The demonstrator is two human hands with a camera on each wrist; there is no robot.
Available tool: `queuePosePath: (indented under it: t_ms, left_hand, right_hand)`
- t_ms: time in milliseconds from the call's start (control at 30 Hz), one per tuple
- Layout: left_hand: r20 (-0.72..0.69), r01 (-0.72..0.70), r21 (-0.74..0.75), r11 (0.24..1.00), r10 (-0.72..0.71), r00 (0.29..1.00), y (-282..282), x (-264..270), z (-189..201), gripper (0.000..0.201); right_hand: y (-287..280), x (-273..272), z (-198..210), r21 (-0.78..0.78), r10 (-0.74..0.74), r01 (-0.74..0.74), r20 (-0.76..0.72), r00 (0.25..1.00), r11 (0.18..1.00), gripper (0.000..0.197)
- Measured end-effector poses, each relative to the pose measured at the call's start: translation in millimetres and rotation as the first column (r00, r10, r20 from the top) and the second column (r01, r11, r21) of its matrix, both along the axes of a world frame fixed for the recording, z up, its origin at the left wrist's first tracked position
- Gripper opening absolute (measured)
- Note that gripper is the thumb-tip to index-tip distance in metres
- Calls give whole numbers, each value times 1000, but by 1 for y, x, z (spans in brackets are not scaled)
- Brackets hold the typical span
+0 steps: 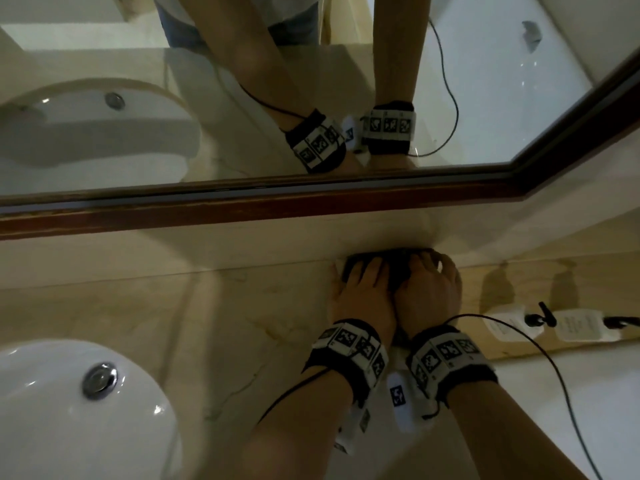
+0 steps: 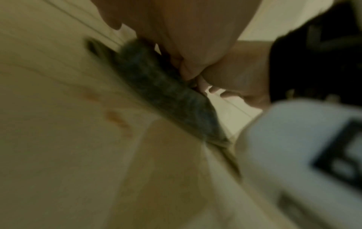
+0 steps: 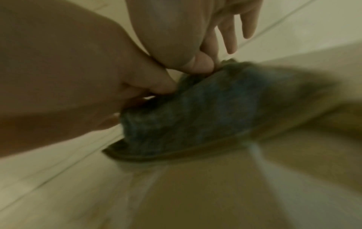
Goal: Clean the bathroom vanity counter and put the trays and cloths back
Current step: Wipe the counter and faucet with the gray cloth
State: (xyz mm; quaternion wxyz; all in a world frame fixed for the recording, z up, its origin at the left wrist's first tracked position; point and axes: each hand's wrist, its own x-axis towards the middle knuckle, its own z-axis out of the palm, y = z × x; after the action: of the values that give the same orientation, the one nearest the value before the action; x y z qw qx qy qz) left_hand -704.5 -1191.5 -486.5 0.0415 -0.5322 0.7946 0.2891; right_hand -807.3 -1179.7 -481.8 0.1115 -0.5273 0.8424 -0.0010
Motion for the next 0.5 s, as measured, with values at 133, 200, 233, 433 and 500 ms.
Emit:
queuePosePath:
  t_ms: [133,200,233,433,500]
  left_hand:
    - [4,-40,-41,998,40,999,1,33,-2,56]
    - [18,-68,-56,996,70,997,1,51,-3,56]
    - [20,-80,-57,995,82,996,1,60,-3,56]
    - [54,-146,-81,986,151,987,-3,129,-5,59]
    - [68,-178,-90,980,185,980,-2,156,-5,57]
  right_hand:
    - [-4,23,1,72,103,-100,-47,994,992,62]
    - [-6,40,3,128,137,-131,-44,990,983,56]
    - [-7,51,2,122,153,-147,-41,987,982,51]
    - [-13,129,-14,35,230,-230,12,973,972,42]
    - [-15,156,-13,27,266,-267,29,964,963,41]
